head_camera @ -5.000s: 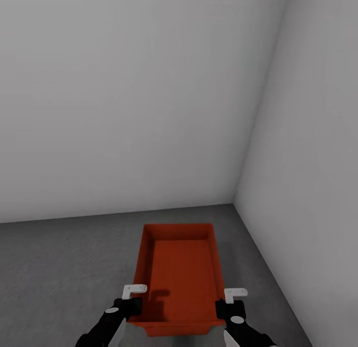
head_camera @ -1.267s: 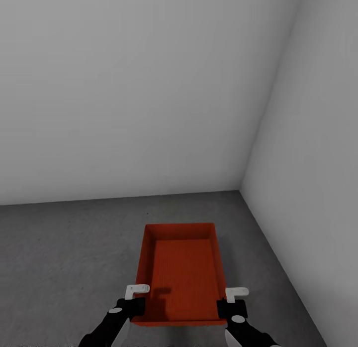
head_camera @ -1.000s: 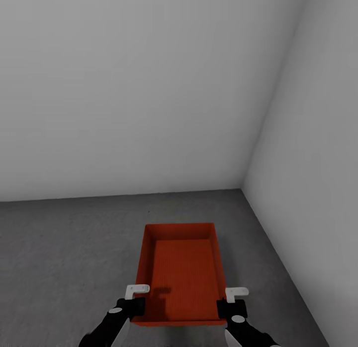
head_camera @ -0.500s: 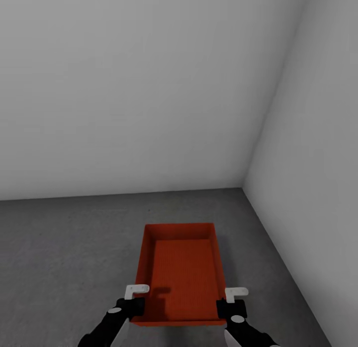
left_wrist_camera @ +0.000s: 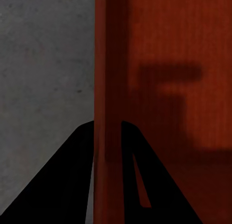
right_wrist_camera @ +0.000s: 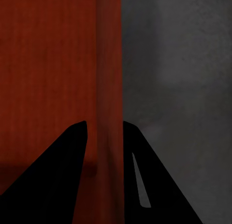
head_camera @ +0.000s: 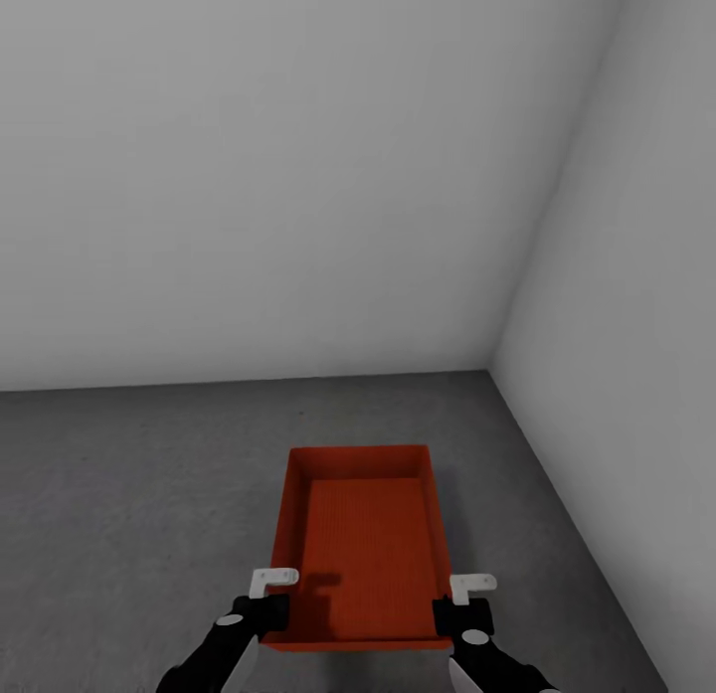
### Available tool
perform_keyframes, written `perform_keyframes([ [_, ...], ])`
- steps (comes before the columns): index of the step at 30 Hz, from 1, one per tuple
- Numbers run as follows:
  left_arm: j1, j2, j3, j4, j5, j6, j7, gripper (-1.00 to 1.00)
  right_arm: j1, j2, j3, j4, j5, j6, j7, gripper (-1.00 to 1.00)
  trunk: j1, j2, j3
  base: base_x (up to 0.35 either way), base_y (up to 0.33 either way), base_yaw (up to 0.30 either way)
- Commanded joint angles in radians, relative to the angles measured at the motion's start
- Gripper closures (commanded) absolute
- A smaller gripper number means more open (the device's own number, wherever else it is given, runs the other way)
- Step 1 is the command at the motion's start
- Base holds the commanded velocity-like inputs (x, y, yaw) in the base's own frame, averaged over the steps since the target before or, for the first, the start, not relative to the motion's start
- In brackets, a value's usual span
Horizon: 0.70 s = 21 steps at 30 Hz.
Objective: Move the two storage containers from the living room to the garage. In the garage, place one container on the floor and stack the other container on top of it (either order is fine).
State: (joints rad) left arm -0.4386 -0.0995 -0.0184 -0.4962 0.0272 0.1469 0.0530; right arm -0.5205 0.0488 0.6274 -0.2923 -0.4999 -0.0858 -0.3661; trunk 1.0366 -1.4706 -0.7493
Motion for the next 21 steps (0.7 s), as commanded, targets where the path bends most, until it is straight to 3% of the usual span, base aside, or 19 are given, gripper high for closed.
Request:
perform_keyframes([
  [1, 0.000, 0.015, 0.002, -0.004, -0.013, 0.007, 0.031, 1.00, -0.001, -0.035, -0.008, 0.002, -0.017, -0.008, -0.022, 1.00, 0.000, 0.000, -0.002, 0.000, 0.000, 0.069],
  [16, 0.000, 0.017, 0.011, -0.004, -0.013, 0.006, 0.030, 1.00, -0.001, -0.035, -0.007, 0.002, -0.016, -0.008, -0.022, 1.00, 0.000, 0.000, -0.005, 0.002, 0.000, 0.019],
  [21, 0.000, 0.019, 0.011, -0.004, -0.013, 0.007, 0.031, 1.00, -0.001, -0.035, -0.007, 0.002, -0.016, -0.008, -0.022, 1.00, 0.000, 0.000, -0.005, 0.195, 0.000, 0.000],
])
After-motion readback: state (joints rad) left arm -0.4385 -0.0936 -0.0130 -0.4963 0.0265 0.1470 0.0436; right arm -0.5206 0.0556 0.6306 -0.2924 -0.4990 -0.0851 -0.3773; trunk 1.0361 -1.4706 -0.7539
